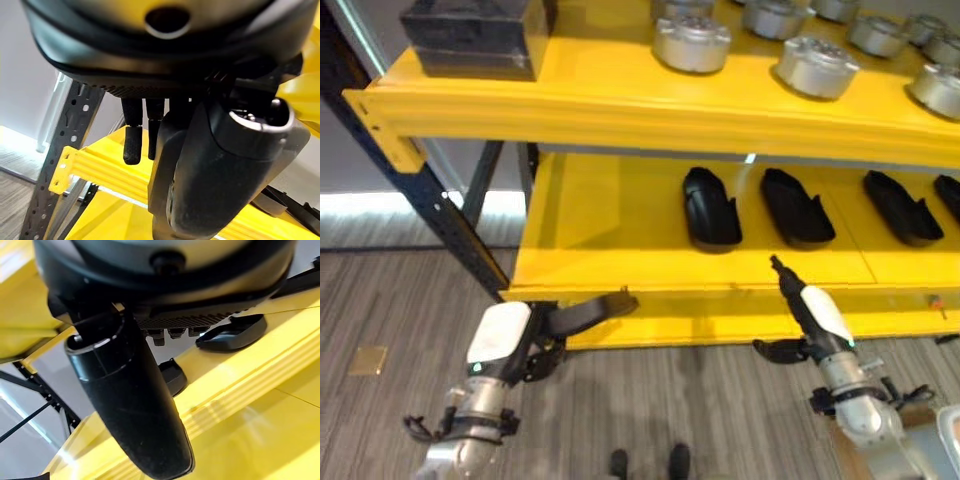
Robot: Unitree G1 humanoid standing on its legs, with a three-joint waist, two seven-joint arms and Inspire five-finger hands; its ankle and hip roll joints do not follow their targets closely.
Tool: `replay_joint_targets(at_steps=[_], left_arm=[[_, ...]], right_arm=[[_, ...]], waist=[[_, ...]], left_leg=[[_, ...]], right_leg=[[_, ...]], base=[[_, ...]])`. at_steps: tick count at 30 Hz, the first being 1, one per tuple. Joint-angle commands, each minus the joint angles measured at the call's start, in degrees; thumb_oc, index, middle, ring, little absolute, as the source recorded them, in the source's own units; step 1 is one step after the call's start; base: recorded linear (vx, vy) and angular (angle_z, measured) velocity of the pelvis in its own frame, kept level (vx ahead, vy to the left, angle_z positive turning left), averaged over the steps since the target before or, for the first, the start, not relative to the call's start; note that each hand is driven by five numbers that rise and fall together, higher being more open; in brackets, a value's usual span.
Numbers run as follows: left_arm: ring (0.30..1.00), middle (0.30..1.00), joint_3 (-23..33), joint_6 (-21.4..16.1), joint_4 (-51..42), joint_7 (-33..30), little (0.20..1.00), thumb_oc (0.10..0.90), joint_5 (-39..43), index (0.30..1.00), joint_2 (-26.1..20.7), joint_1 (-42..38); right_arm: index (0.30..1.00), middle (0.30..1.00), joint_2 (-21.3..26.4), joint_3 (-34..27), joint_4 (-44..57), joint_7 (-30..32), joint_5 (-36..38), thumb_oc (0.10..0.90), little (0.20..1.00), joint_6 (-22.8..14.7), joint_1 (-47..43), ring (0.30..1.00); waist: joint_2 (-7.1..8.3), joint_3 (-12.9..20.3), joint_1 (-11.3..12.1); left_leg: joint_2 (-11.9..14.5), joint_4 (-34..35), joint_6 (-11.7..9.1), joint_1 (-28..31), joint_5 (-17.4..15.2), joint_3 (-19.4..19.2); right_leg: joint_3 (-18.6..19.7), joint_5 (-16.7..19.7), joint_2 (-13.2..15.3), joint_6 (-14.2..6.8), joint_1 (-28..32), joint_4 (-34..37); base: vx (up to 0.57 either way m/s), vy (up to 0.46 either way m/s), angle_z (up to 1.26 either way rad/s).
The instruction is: Move parts from the plastic box to the shelf.
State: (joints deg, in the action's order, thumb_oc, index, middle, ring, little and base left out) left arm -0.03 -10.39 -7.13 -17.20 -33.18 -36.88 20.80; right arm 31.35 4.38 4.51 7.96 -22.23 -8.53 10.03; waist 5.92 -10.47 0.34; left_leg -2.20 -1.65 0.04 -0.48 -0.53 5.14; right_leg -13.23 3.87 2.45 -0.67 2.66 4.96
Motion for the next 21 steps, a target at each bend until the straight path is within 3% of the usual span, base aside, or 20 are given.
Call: replay_joint_targets(at_steps=[1,4,5,7,8,9,10,12,17,21], left_arm=[[0.3,0.3,1.6,-4.0,-6.6,-3.8,0.3,0.4,4.3,0.3,-0.7,-6.5],[0.3,0.3,1.7,-3.9,-6.8,-4.0,0.3,0.4,4.7,0.3,-0.6,-6.8],[0.3,0.3,1.8,-3.9,-6.9,-4.0,0.3,0.4,4.8,0.3,-0.7,-6.9],[0.3,0.3,2.1,-3.8,-7.2,-4.4,0.3,0.4,4.8,0.3,-0.9,-7.1],[0.3,0.3,2.0,-3.8,-7.4,-4.8,0.3,0.4,4.5,0.3,-1.0,-7.6],[0.3,0.3,1.8,-3.6,-7.4,-5.4,0.3,0.4,4.4,0.3,-1.5,-8.5],[0.3,0.3,2.0,-3.8,-7.6,-5.4,0.3,0.4,4.6,0.3,-1.0,-8.5],[0.3,0.3,1.5,-4.1,-8.0,-5.1,0.3,0.4,4.2,0.3,-1.2,-8.5],[0.3,0.3,1.7,-4.0,-7.6,-4.0,0.3,0.4,4.0,0.3,-2.9,-6.9],[0.3,0.3,3.0,-3.8,-7.6,-4.1,0.3,0.4,3.6,0.3,-3.0,-5.4]], right_arm=[[1.0,1.0,3.8,-3.1,3.1,3.8,2.9,0.9,1.0,-4.7,-5.8,1.0],[1.0,1.0,4.2,-3.1,3.4,4.1,2.6,0.9,1.0,-4.8,-6.1,1.0],[1.0,1.0,4.3,-3.2,3.3,4.5,2.3,0.9,1.0,-4.7,-6.2,1.0],[1.0,1.0,4.5,-3.7,3.0,5.3,2.0,0.9,1.0,-4.3,-6.1,1.0],[1.0,1.0,4.0,-4.1,2.5,6.2,1.6,0.9,1.0,-3.8,-5.6,1.0],[1.0,1.0,3.8,-4.0,2.1,7.2,1.3,0.9,1.0,-3.6,-5.2,1.0],[1.0,1.0,3.5,-3.8,1.5,6.8,1.0,0.9,1.0,-3.5,-4.7,1.0],[1.0,1.0,3.2,-3.9,1.3,6.4,0.0,0.9,1.0,-3.3,-3.9,1.0],[1.0,1.0,1.1,-3.2,1.4,5.1,-0.7,0.9,1.0,-2.4,-2.1,1.0],[1.0,1.0,0.7,-2.5,1.6,4.0,-1.2,0.9,1.0,-2.3,-1.7,1.0]], waist=[[-1.25,1.2,0.5],[-1.3,0.2,0.9],[-1.36,0.0,0.7],[-1.13,0.0,0.0],[-1.11,0.4,-0.7],[-2.31,1.1,-0.8],[-3.63,1.9,-1.1],[-4.28,2.7,-1.5],[-3.26,4.1,-1.5],[-2.44,4.5,-1.5]], left_leg=[[3.1,-16.1,-2.9,-2.9,-3.8,-3.4],[2.8,-20.9,-3.5,-6.0,-2.0,-2.2],[3.9,-20.8,-3.5,-6.7,-1.5,-2.7],[9.0,-16.1,-3.8,-6.2,-1.6,-5.6],[14.2,-5.6,-4.4,-5.1,2.2,-7.2],[16.6,2.8,-6.0,-3.6,7.8,-6.1],[16.2,4.5,-6.1,-1.8,6.5,-5.6],[15.5,6.0,-6.3,-0.3,6.5,-7.2],[11.4,6.6,-4.2,4.3,2.7,-10.3],[10.9,6.7,-3.7,4.9,1.7,-11.4]], right_leg=[[-1.7,-3.1,1.1,-1.6,-3.4,-6.0],[-2.4,-3.2,1.2,-1.2,-2.9,-5.6],[-2.9,-3.3,1.3,-1.2,-2.9,-5.5],[-4.2,-3.8,2.1,-1.6,-2.7,-5.7],[-5.3,-3.9,3.2,-2.5,-2.9,-5.7],[-4.9,-4.8,3.3,-3.3,-2.8,-6.0],[-4.2,-5.2,3.2,-3.5,-2.6,-6.6],[-4.3,-4.8,3.7,-3.5,-2.3,-6.5],[-1.8,-3.5,6.6,-5.8,-0.3,-5.6],[-1.2,-3.0,7.0,-6.5,-0.2,-4.8]], base=[[-0.04,-0.034,0.32],[-0.01,-0.031,0.2],[0.0,-0.003,0.07],[0.04,0.059,0.39],[0.12,0.208,0.71],[0.14,0.308,0.7],[0.14,0.3,0.38],[0.12,0.222,-0.45],[0.12,0.219,-0.25],[0.04,0.067,-0.21]])
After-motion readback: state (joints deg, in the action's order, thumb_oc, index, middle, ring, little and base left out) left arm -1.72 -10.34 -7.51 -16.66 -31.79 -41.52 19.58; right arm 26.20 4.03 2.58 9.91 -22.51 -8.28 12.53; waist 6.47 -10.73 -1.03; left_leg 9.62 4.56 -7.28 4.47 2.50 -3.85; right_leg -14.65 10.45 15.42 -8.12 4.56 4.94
